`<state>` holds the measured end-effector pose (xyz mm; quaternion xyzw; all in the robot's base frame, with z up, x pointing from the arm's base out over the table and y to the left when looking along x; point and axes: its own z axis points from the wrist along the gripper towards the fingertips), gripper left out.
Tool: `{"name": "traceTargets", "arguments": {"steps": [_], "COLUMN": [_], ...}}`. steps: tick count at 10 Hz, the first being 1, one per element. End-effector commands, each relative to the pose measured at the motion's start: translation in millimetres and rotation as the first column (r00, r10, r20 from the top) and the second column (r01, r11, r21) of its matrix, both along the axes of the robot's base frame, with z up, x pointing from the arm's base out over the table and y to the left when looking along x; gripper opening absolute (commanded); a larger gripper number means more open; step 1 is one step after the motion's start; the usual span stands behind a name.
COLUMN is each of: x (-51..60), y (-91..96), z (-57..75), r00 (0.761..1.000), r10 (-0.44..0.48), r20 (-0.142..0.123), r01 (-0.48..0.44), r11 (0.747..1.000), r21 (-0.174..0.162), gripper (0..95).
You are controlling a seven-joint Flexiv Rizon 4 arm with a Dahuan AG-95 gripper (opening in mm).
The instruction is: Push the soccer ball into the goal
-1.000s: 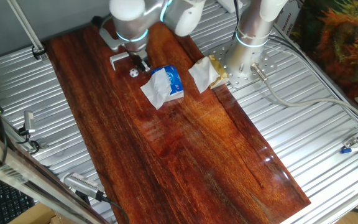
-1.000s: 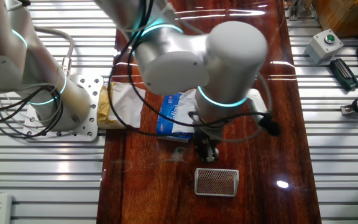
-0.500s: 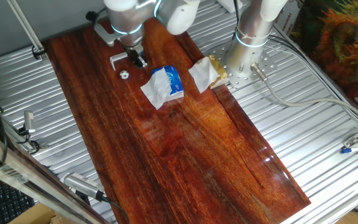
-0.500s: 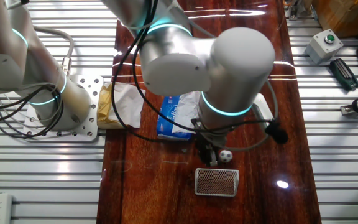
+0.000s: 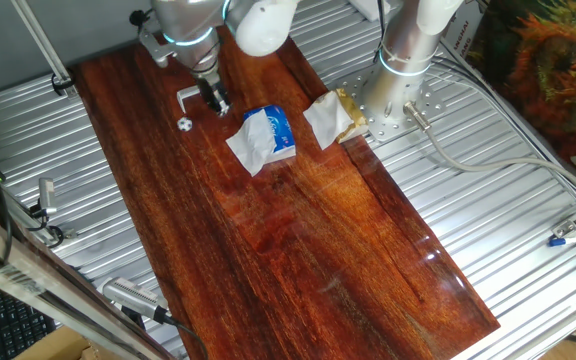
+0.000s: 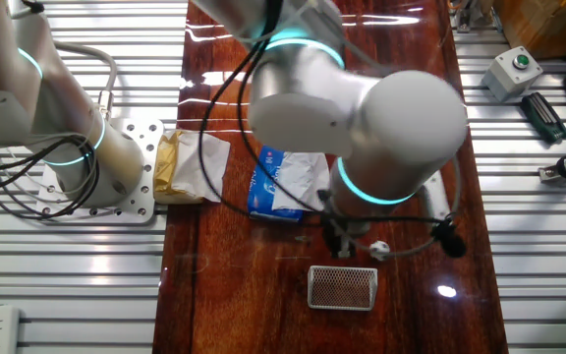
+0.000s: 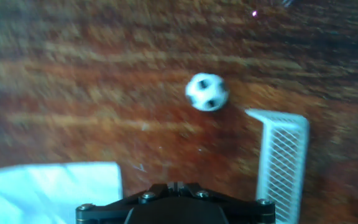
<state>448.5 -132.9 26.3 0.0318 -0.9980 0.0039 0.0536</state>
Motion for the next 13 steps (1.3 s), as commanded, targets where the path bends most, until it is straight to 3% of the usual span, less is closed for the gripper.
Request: {"name": "traceTargets", "arguments": {"steps": [1,8,9,11,13], "x": [11.5,19.0,19.1,28.2,45.6], "y": [7.0,12.6,12.7,11.9,11.0], "z": [-7.0,-12.5,-12.5,-8.5,-1.7], "r00": [0.999,0.997,0.995,0.977,0.973], "r10": [0.047,0.073,0.098,0.214,0.231], "r20": [0.014,0.008,0.009,0.014,0.006], "r01": [-0.046,-0.073,-0.097,-0.211,-0.228], "r11": [0.998,0.997,0.994,0.969,0.964], "r21": [-0.039,-0.040,-0.051,-0.131,-0.138], "gripper": [0.0,0.0,0.0,0.0,0.0]}}
